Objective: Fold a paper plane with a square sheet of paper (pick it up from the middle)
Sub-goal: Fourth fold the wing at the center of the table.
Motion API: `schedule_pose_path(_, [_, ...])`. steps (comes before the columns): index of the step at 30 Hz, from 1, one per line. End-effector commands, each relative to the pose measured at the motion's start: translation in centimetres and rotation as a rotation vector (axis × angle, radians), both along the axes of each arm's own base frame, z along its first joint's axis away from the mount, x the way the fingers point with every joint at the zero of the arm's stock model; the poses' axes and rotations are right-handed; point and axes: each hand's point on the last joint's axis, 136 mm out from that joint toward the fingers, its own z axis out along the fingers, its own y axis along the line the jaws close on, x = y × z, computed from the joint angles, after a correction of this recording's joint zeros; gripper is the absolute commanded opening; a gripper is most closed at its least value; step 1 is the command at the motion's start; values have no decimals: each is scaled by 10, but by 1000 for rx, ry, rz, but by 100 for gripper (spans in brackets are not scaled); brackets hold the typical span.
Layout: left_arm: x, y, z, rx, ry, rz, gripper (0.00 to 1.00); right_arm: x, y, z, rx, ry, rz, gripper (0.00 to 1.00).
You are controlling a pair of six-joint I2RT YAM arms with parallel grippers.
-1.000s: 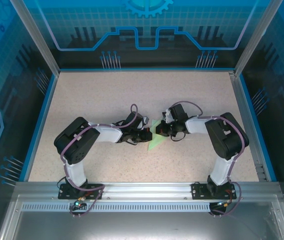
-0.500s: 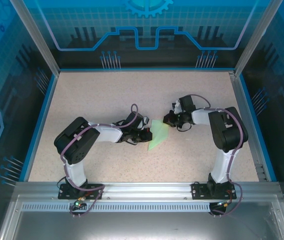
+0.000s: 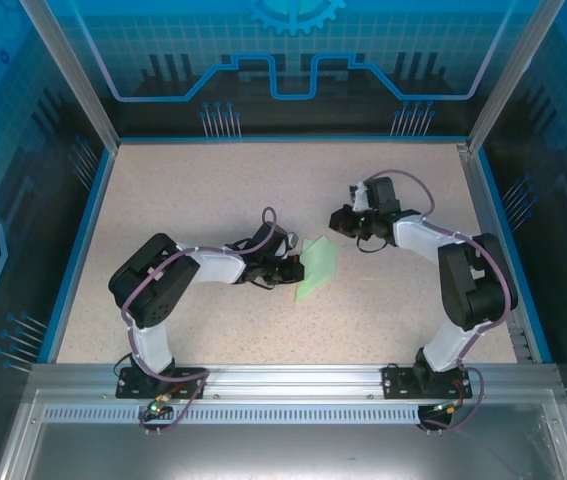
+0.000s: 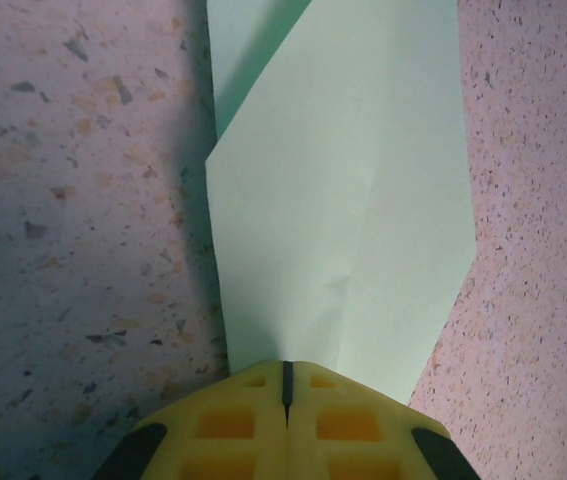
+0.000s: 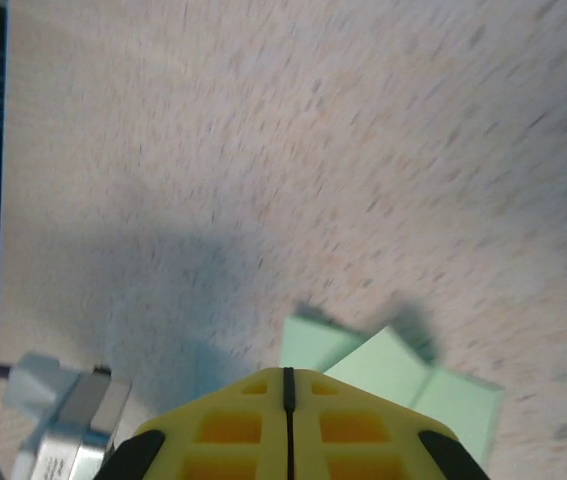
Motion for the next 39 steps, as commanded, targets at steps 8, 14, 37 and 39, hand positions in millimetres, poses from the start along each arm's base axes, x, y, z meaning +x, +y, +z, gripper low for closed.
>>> schedule_pose_path(8, [-36, 25, -46, 155, 158, -24, 0, -55, 41, -54, -4, 208, 171, 6])
schedule_pose_path(14, [-38, 26, -46, 161, 162, -26, 0, -55, 37, -66, -40, 241, 177, 5])
schedule_pose_path(37, [-44, 30, -49, 177, 174, -31, 0, 14, -33, -90, -129, 238, -57, 5])
schedule_pose_path(39, [-44, 30, -49, 175, 174, -31, 0, 20, -38, -87, -141, 226, -79, 5])
